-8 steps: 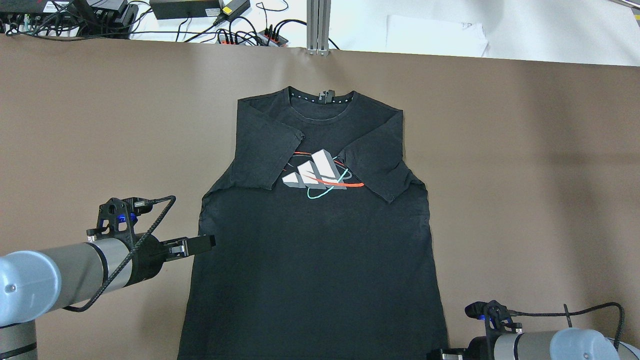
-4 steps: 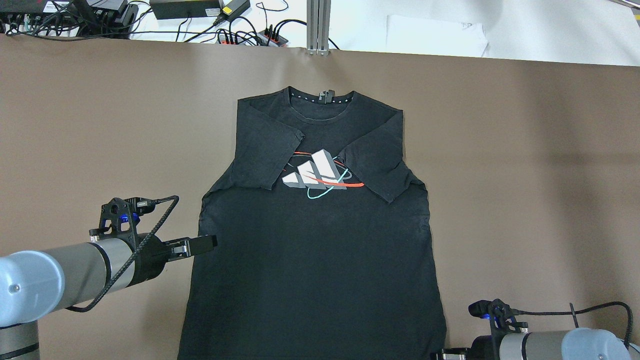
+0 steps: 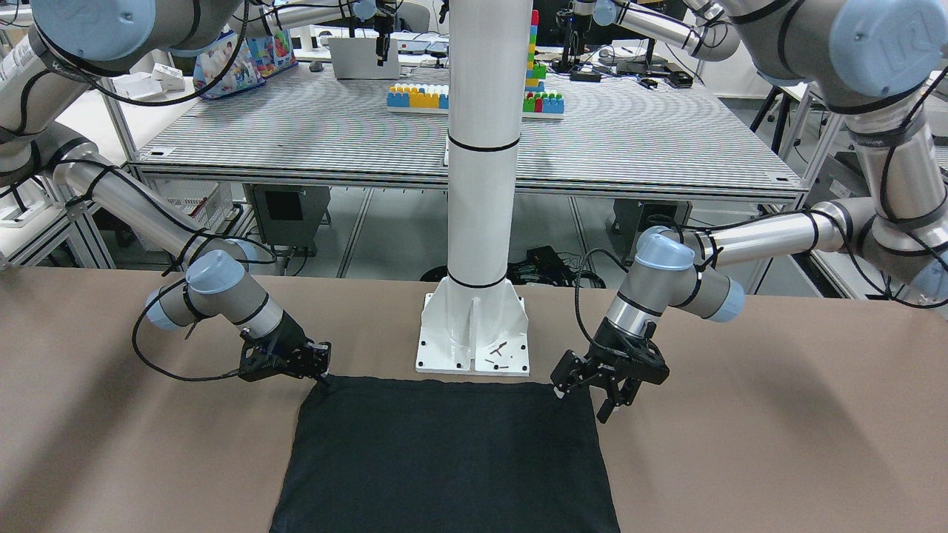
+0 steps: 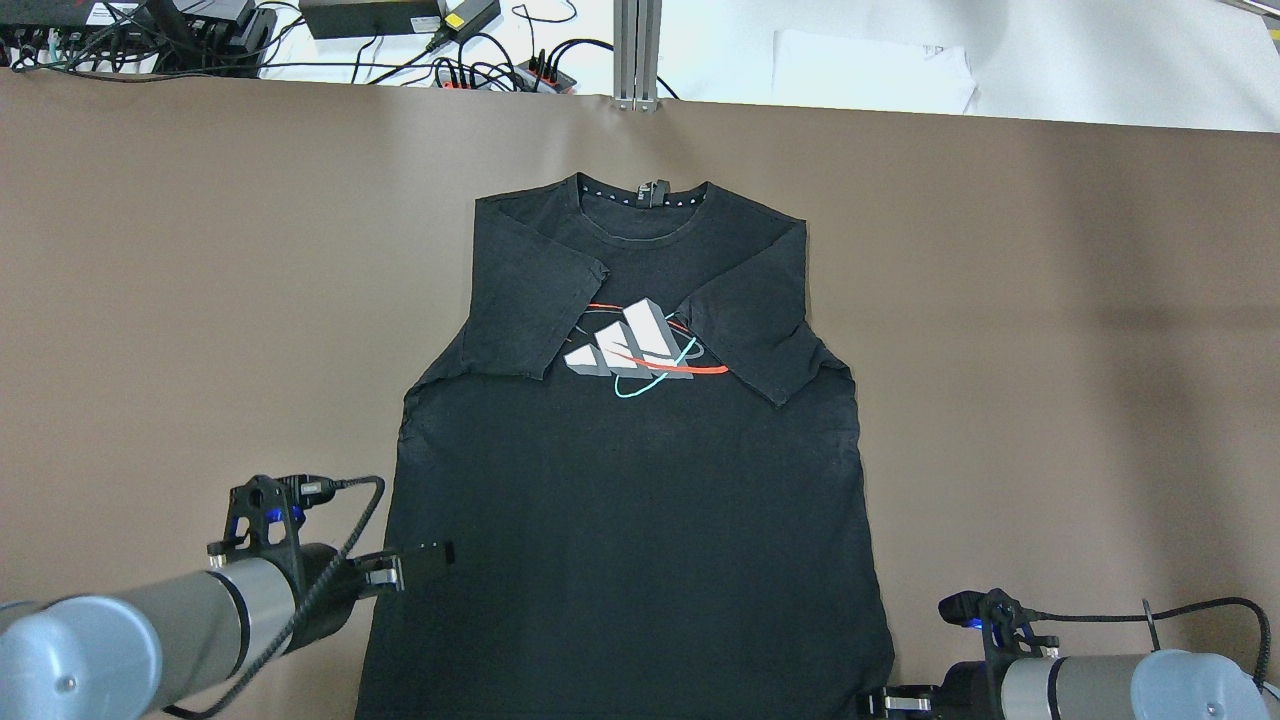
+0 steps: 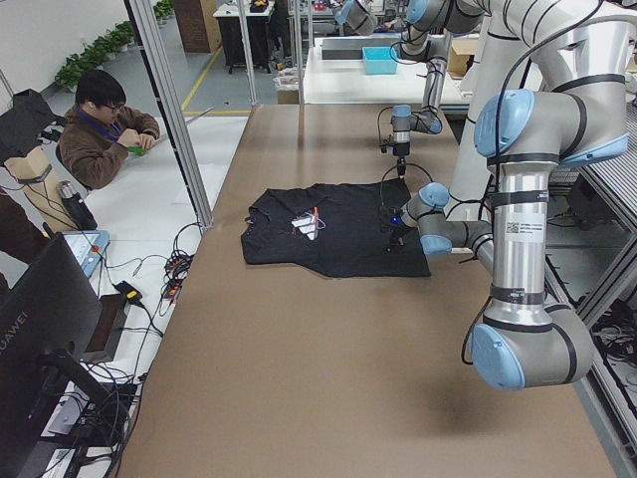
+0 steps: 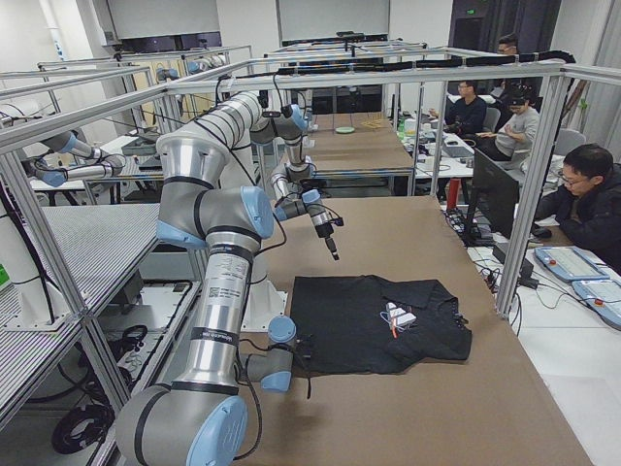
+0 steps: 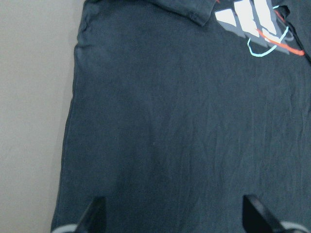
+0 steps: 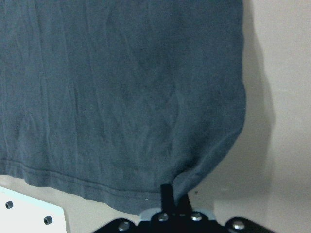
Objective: Fold clothes
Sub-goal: 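Lower both grippers and grasp the two hem corners nearest the robot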
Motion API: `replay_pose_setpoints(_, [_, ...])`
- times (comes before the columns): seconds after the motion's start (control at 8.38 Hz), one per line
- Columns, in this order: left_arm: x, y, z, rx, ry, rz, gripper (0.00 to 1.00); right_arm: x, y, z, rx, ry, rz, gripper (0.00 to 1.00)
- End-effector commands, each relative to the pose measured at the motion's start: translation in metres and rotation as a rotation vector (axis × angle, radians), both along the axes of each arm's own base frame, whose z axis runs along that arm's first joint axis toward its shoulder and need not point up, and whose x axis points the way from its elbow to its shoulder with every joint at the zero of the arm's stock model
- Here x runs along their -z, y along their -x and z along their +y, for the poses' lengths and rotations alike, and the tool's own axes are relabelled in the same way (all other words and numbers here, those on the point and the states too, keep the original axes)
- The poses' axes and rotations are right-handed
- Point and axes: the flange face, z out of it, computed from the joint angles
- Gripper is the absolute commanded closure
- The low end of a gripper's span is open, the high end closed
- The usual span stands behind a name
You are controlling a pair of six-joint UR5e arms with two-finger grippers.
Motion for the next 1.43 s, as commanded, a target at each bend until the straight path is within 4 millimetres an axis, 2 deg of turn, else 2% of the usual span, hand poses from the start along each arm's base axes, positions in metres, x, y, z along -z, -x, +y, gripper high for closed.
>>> replay_pose_setpoints(0.0, [-0.051,-0.015,0.057,-0.016,-0.029,-0.006,0.0,0.002,-0.003,-0.006,-0.016,-0.009,-0.015,1.0])
replay_pose_setpoints(0.12, [-0.065,-0.015,0.068,-0.02,-0.041,0.005,0.0,0.003,-0.003,-0.006,-0.017,-0.01,-0.018,1.0])
replay_pose_setpoints(0.24, [-0.075,-0.025,0.079,-0.009,-0.057,-0.015,0.0,0.003,-0.003,-0.006,-0.016,-0.01,-0.018,1.0])
replay_pose_setpoints(0.6, [-0.089,-0.049,0.123,-0.025,-0.091,-0.045,0.0,0.002,-0.003,-0.006,-0.019,-0.01,-0.016,1.0])
replay_pose_setpoints(0.84, [-0.089,-0.051,0.13,-0.033,-0.093,-0.044,0.0,0.003,-0.003,-0.006,-0.019,-0.011,-0.019,1.0])
replay_pose_setpoints(1.31, [-0.096,-0.052,0.13,-0.032,-0.095,-0.059,0.0,0.003,-0.003,-0.006,-0.019,-0.011,-0.019,1.0])
